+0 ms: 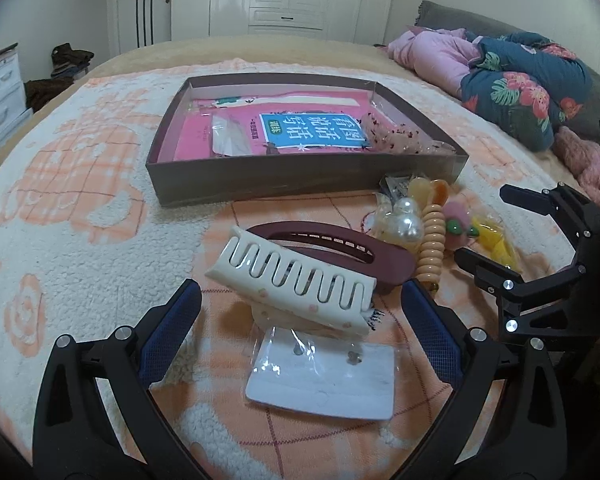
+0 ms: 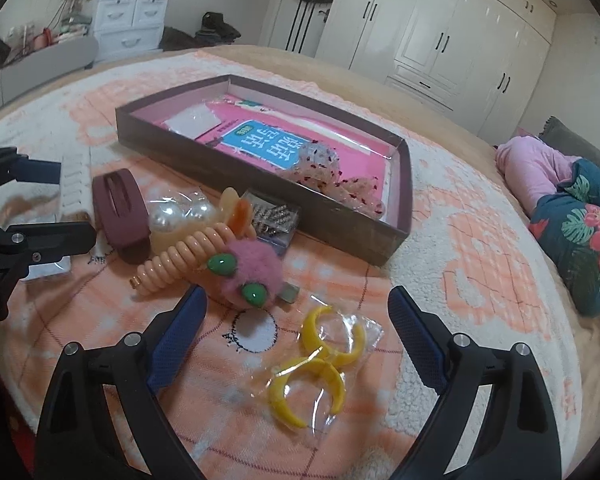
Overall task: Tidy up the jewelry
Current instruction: 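Grasp the white claw clip with the left tool while the right tool grasps the pink pom-pom clip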
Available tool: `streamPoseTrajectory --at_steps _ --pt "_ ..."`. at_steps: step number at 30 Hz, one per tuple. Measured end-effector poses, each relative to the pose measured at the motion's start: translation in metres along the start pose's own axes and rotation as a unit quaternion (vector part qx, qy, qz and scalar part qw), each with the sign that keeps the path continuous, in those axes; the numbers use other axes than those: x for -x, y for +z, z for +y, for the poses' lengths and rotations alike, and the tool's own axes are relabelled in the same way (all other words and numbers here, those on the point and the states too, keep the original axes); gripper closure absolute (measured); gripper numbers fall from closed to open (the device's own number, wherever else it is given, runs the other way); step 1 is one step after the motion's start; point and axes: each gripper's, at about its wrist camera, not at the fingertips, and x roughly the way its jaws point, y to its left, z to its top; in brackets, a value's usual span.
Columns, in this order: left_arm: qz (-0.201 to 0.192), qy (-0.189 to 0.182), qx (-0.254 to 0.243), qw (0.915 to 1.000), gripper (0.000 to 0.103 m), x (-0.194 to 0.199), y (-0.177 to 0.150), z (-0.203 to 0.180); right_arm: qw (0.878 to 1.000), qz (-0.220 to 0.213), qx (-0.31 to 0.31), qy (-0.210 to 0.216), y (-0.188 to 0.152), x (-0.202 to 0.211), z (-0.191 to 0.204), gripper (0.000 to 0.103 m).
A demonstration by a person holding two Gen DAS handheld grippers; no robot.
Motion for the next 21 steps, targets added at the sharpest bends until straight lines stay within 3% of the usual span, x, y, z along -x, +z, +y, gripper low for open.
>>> streamPoseTrajectory --at_steps 2,8,12,14,18,21 --pt "-0.002 0.003 0.0 1.0 0.012 -0.002 0.002 0.002 1.0 0.001 0.009 -0.002 0.0 -0.003 0.002 0.021" --pt "0.0 0.006 0.004 1.0 0.012 -0.007 0.005 0.007 1.0 0.008 0.025 -0.002 0.0 -0.013 0.007 0.046" --pt "-0.004 0.006 0.009 0.9999 0.012 -0.007 0.008 0.011 0.999 0.003 0.03 0.028 0.0 -0.012 0.01 0.079" --pt "-0.007 0.004 0.007 0.9999 0.013 -0.006 0.008 0.011 0.999 0.004 0.028 0.043 -0.001 -0.011 0.011 0.079" --pt "-0.01 -0.002 -0.007 0.9999 0.032 -0.003 0.007 0.006 0.998 0.001 0.005 0.055 0.0 -0.006 0.004 0.08" --pt "-0.012 0.0 -0.023 0.9997 0.033 -0.001 0.007 0.0 0.998 -0.003 -0.031 0.06 0.0 -0.002 -0.009 0.08"
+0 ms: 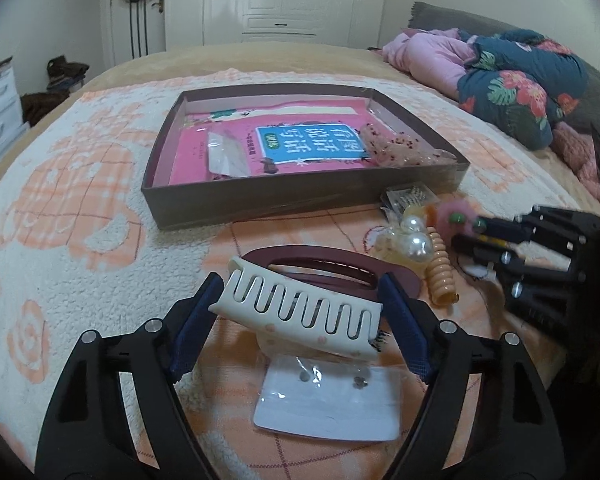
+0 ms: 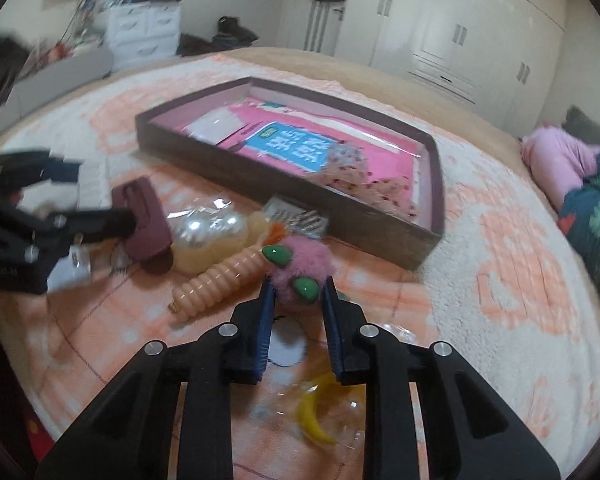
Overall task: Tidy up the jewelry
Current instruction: 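Grasp the white claw clip with the left tool while the right tool grasps the pink pom-pom clip, then carry both clips over the box and open both tools to release them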
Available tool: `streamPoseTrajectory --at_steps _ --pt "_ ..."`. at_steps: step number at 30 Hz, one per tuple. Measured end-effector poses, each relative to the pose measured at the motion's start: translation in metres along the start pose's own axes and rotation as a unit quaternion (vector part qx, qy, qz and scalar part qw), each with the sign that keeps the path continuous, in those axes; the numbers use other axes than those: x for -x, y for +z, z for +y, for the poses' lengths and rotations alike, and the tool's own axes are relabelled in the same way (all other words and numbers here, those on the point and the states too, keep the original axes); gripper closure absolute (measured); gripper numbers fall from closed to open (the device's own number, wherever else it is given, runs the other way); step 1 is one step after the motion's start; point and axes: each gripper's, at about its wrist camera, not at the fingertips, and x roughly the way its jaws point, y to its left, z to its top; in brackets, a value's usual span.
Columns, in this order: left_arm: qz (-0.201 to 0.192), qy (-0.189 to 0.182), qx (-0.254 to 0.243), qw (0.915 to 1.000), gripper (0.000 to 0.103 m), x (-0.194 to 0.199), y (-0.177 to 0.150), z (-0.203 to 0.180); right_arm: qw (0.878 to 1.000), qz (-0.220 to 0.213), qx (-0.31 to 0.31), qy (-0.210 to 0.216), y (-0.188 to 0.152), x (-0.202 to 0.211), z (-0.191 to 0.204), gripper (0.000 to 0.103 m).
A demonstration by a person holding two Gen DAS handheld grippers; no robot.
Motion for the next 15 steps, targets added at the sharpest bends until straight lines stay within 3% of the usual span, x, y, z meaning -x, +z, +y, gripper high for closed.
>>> streamPoseTrajectory --at_steps 8,15 --pt "-0.022 0.003 0.008 0.9997 0.033 0.015 0.003 0.006 0.996 -0.038 -0.084 0.005 0.003 0.02 -0.033 0.08" --pt "-0.052 0.013 0.04 0.9978 0.033 0.031 0.012 0.025 0.991 -0.063 -0.114 0.024 0.005 0.034 -0.044 0.08"
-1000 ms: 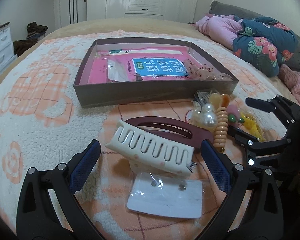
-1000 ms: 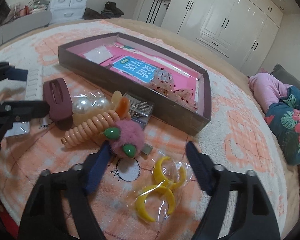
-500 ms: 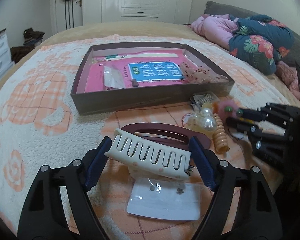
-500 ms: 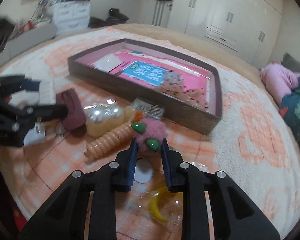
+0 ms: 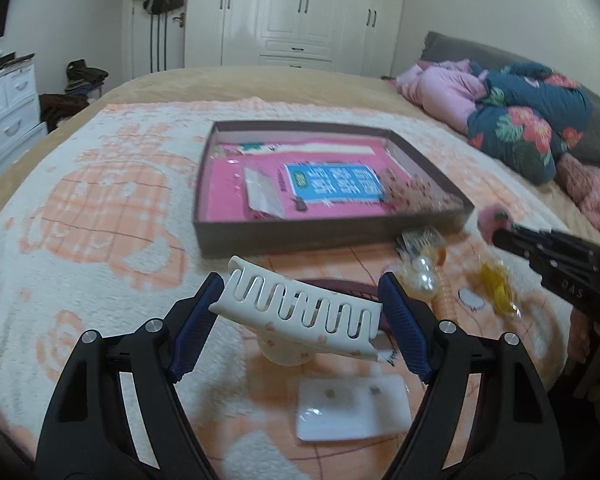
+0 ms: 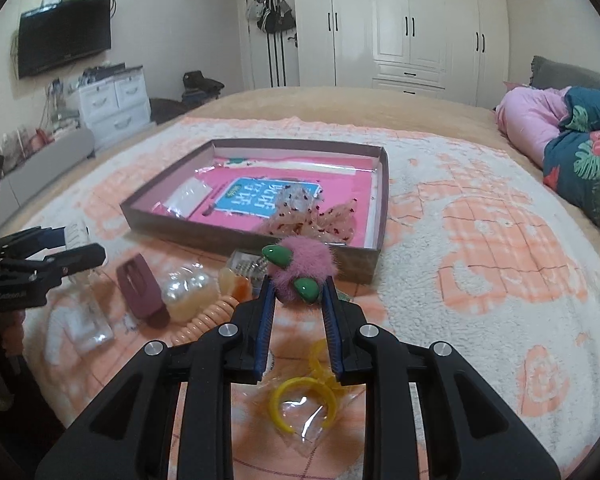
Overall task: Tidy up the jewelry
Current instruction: 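Carry both clips over the box and open both tools to release them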
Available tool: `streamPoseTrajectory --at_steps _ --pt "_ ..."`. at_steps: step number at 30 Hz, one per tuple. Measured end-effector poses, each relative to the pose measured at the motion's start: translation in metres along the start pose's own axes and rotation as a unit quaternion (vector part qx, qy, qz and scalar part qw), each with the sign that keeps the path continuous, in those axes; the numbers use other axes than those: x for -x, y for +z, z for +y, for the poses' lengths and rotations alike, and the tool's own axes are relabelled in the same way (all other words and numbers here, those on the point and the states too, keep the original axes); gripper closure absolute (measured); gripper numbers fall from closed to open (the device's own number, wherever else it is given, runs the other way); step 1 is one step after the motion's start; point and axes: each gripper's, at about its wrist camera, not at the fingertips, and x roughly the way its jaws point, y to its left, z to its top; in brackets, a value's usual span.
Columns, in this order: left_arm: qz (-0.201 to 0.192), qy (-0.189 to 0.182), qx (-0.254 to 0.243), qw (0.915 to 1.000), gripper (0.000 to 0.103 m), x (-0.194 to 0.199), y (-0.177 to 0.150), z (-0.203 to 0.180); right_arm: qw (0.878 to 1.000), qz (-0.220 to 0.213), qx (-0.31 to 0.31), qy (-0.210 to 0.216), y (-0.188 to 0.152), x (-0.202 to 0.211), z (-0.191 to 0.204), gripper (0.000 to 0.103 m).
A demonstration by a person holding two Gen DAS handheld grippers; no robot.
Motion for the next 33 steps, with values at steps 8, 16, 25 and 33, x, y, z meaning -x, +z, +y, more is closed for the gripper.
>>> streamPoseTrajectory --at_steps 8,16,25,33 --pt "-0.025 0.01 0.024 0.9993 0.033 0.009 0.015 0.017 1.0 -0.011 0.015 0.009 0.005 0.003 0.012 0.08" --pt "-0.033 0.017 0.034 0.9987 0.033 0.005 0.029 0.027 0.999 -0.017 0.033 0.023 0.014 0.0 0.028 0.08" --pt "-0.048 0.019 0.032 0.9982 0.033 -0.007 0.054 0.026 0.998 -0.025 0.042 0.027 0.031 -0.005 0.034 0.08" --pt "-0.051 0.012 0.021 0.9984 0.033 -0.024 0.071 0.017 0.999 -0.032 0.036 0.017 0.047 -0.014 0.024 0.08"
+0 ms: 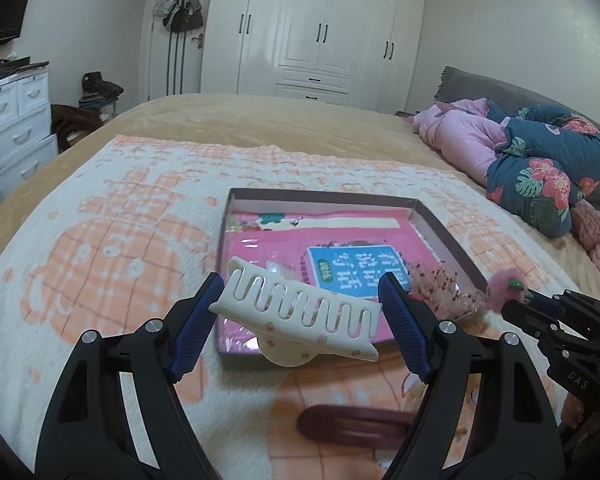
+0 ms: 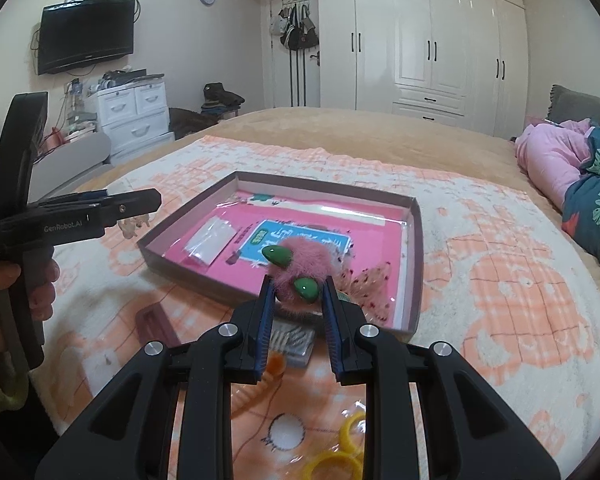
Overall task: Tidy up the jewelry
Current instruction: 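Carry both clips over the box and open both tools to release them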
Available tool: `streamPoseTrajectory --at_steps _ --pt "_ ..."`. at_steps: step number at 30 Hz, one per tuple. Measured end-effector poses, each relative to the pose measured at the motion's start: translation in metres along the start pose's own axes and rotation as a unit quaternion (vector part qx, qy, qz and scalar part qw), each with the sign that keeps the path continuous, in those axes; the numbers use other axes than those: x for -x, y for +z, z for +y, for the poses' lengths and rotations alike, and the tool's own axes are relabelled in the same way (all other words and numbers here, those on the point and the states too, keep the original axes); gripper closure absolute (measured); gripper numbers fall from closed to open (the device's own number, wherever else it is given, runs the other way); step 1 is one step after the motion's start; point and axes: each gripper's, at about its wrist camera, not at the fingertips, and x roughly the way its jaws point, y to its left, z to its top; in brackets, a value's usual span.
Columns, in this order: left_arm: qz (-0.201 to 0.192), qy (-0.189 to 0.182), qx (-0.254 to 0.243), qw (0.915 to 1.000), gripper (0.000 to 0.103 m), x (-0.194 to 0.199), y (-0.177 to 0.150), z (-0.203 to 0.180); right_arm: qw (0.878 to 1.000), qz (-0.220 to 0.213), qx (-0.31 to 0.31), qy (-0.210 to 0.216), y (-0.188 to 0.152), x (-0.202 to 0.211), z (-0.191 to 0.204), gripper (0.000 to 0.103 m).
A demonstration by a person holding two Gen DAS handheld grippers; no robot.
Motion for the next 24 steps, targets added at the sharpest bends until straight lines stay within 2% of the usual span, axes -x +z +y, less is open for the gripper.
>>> streamPoseTrajectory --at_steps 9,24 --pt "0.008 -0.018 -0.013 0.9997 0.033 -0.029 0.013 -0.017 1.0 -0.002 -0.008 -0.018 0.005 -0.007 -0.014 0.08" --pt "0.059 -0.034 -0.032 0.9972 0.033 -0.081 0.01 -0.028 0.999 0.008 -0.017 -0.049 0.016 -0.031 -0.04 0.08"
